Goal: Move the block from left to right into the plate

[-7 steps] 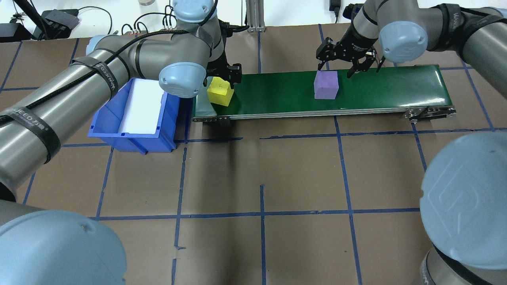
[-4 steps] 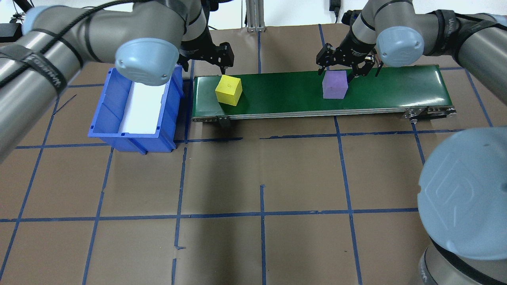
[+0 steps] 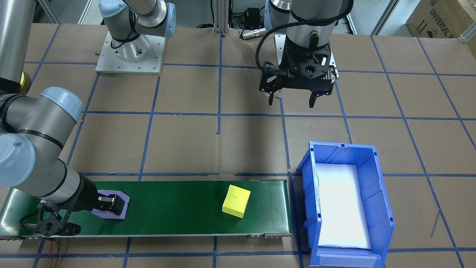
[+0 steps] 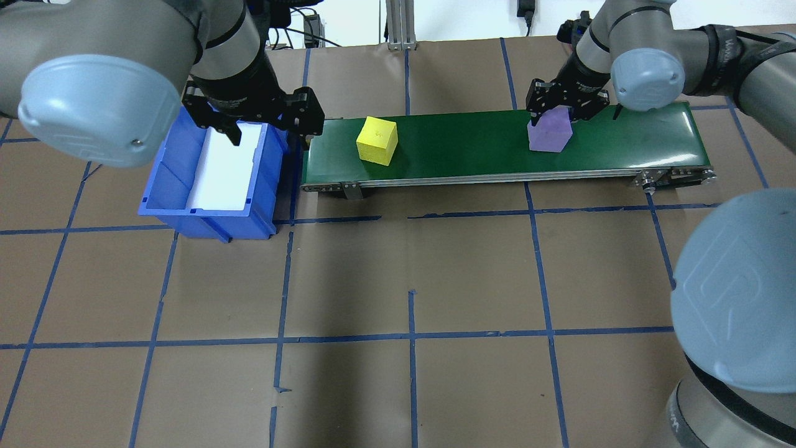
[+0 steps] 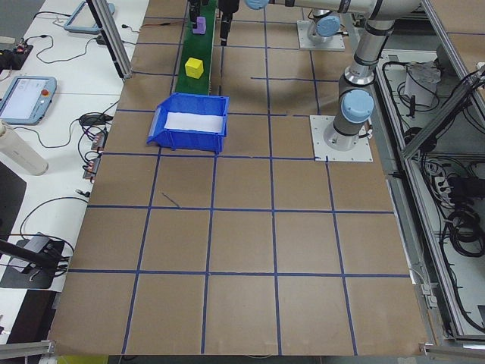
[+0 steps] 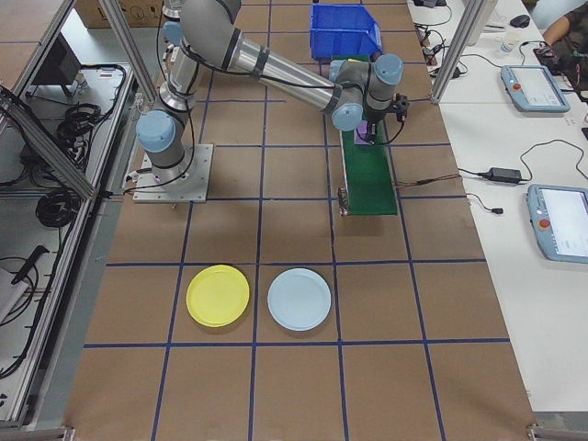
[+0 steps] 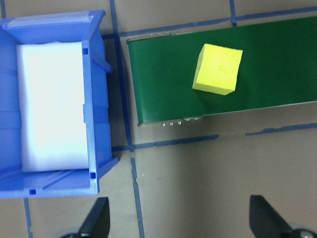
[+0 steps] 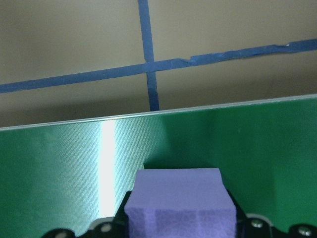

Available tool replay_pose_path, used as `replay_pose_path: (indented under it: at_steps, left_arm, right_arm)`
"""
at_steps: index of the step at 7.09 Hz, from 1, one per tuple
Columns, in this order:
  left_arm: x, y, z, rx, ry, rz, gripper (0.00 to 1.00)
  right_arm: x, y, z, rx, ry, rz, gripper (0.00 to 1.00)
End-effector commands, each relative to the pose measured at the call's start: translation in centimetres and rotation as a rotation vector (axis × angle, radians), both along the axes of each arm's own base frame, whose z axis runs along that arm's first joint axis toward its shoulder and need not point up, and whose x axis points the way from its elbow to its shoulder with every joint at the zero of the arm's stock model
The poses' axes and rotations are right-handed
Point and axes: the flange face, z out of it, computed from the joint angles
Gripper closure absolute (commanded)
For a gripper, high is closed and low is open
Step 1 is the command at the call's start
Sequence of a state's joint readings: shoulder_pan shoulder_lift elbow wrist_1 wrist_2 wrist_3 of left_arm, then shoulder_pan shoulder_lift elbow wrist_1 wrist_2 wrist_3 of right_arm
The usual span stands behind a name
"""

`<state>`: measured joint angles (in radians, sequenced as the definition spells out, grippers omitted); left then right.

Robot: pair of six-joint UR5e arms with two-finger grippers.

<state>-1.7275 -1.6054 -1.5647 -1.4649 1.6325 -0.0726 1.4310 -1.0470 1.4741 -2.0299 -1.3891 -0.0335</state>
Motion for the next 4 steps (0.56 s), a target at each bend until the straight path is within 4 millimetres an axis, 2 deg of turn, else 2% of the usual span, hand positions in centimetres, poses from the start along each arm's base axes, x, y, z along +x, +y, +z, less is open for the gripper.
replay_pose_path:
  at_steps: [1, 2, 3, 4]
  left_arm:
    - [4.3, 0.5, 0.0, 0.012, -0.003, 0.082, 0.00]
    - [6.2, -0.2, 1.3, -0.011, -0.002, 0.122, 0.00]
    - [6.2, -0.3, 1.2, -0.014, 0.005, 0.122, 0.00]
    - [6.3, -0.3, 0.9, -0.008, 0.009, 0.123, 0.00]
  right_arm:
    - [-5.1, 1.1, 4.5, -0.052, 0.082, 0.067, 0.76]
    - [-9.7, 3.2, 7.5, -0.049, 0.149, 0.151, 0.75]
    - [-16.5, 6.5, 10.2, -0.026, 0.156, 0.192, 0.75]
    - [-23.4, 9.7, 12.0, -0.004, 0.227, 0.238, 0.74]
